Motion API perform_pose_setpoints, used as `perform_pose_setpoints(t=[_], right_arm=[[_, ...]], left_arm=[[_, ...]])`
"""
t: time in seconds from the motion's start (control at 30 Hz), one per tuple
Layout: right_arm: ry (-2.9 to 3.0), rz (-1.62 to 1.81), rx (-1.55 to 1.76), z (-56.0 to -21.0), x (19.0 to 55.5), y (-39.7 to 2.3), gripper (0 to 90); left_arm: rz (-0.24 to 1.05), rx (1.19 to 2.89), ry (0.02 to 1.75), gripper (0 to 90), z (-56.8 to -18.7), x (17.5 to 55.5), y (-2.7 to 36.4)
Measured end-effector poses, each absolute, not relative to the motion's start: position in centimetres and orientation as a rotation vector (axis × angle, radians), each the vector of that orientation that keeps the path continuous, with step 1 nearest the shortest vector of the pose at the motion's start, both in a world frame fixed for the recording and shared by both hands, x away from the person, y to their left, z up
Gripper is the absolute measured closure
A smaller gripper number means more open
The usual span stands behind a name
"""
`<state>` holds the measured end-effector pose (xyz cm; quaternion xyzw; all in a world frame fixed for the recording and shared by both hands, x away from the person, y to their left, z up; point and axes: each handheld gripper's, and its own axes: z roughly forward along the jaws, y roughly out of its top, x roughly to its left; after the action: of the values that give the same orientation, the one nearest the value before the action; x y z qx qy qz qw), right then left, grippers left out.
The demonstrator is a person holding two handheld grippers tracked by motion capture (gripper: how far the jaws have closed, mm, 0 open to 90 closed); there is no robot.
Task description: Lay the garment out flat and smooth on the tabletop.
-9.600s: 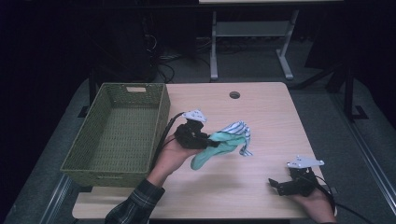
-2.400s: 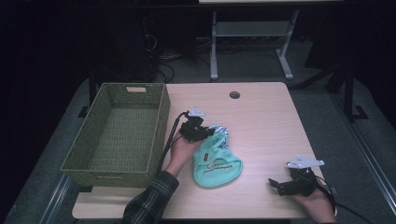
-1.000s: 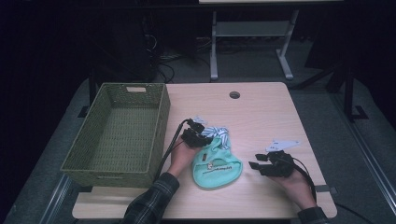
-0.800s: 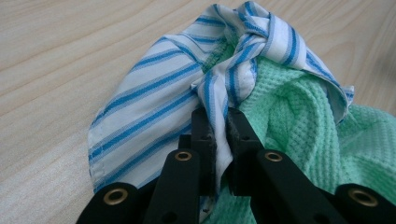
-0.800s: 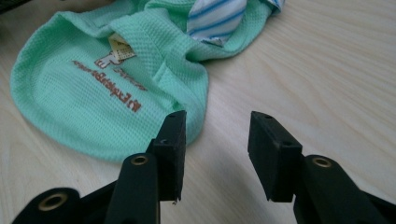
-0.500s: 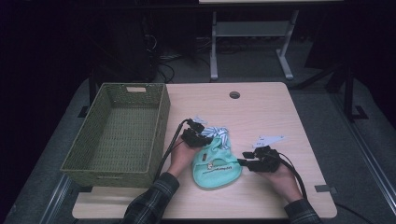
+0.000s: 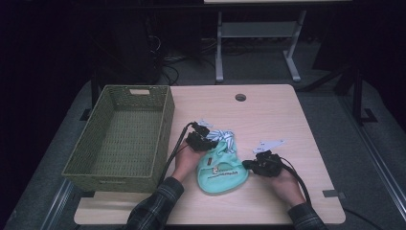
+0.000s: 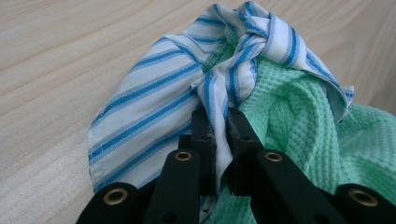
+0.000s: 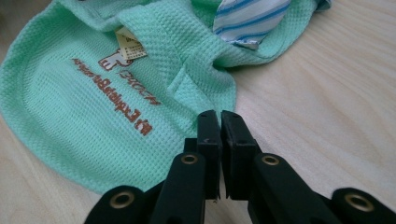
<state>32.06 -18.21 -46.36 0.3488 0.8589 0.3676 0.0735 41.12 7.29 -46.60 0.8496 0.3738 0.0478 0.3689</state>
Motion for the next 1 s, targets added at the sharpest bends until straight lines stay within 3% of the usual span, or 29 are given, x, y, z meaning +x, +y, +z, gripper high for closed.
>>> perform_pose_setpoints(t=[0.43,1.0], right_arm=[[2.556,1.067,1.056,-45.5,31.2,-19.9,88.9],[2.489,1.031,1.164,-45.7,28.6,-25.4,89.5]], left_arm=[[0.122,2.131,0.977,82.8,-45.5,41.3,8.0],[0.158,2.168,0.974,82.7,-45.8,41.7,7.6]])
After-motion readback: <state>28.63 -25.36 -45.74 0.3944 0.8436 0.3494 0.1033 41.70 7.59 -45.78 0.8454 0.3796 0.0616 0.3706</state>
